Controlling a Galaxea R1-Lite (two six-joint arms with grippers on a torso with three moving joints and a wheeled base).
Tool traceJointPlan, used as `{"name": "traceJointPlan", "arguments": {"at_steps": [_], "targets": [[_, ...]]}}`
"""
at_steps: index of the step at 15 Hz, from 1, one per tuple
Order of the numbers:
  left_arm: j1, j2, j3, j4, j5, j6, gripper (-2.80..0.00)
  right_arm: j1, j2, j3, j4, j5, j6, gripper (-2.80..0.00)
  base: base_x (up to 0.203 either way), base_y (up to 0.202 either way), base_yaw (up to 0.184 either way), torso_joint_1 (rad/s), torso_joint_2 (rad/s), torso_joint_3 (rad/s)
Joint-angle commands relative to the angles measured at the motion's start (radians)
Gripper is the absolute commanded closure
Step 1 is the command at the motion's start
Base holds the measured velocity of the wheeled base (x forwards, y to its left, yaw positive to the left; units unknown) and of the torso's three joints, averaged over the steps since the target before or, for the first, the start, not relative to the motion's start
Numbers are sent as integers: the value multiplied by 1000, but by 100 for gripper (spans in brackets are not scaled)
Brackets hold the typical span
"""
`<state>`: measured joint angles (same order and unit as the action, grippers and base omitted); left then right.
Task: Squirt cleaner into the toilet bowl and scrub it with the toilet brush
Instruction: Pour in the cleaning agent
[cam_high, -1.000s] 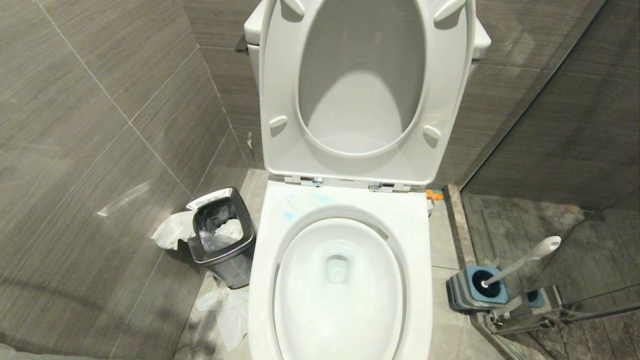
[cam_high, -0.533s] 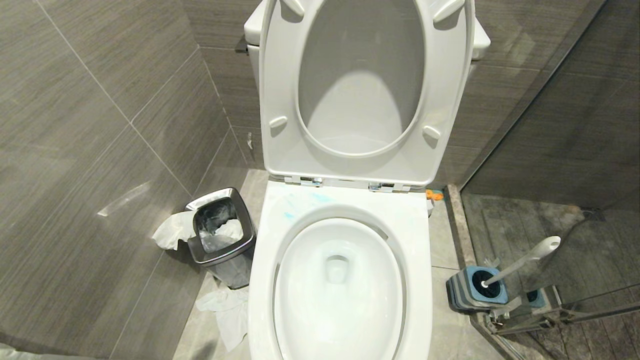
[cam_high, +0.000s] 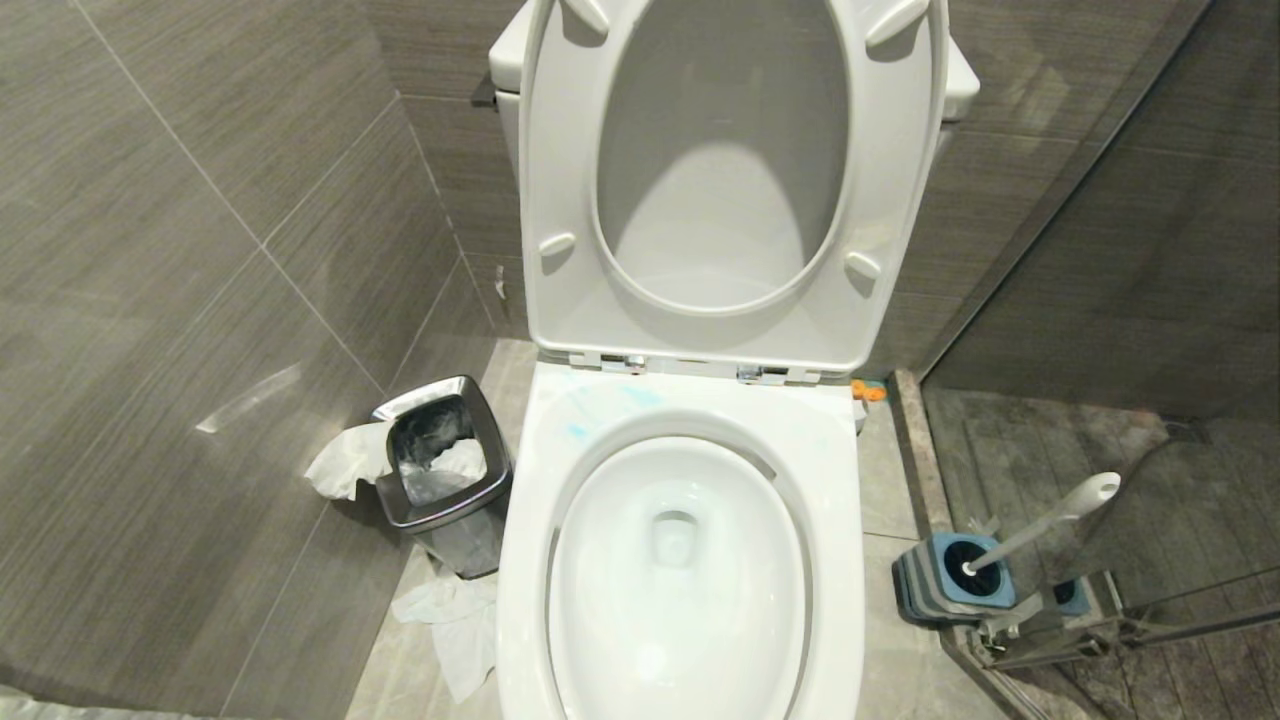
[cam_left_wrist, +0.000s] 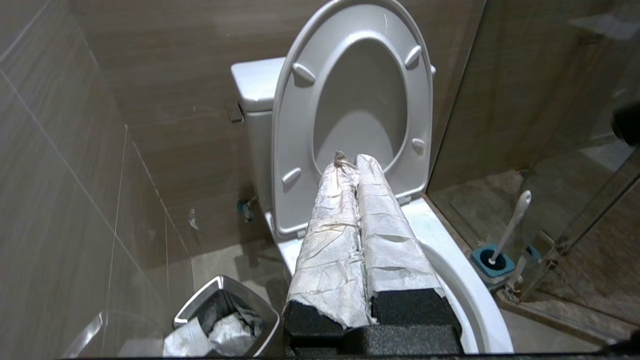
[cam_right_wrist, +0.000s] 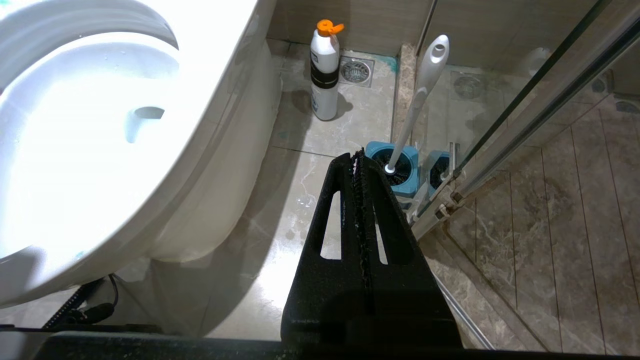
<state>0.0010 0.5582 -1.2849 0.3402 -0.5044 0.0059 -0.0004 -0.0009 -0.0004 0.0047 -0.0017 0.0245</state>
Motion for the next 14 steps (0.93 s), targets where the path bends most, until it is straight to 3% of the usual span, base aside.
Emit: {"name": "traceJointPlan", "arguments": {"at_steps": [1, 6, 12, 14], "targets": [[5, -131, 98, 13, 1, 1, 0, 0, 1, -1, 0, 0, 0, 0, 0, 0, 0, 0, 0, 0], [5, -351, 308, 27, 23, 2, 0, 0, 1, 0, 0, 0, 0, 0, 0, 0, 0, 0, 0, 0], [0, -554, 414, 236, 117, 10, 0, 0, 1, -1, 0, 0, 0, 0, 0, 0, 0, 0, 0, 0], [-1, -557, 457, 222, 164, 31, 0, 0, 1, 0, 0, 0, 0, 0, 0, 0, 0, 0, 0, 0]]}}
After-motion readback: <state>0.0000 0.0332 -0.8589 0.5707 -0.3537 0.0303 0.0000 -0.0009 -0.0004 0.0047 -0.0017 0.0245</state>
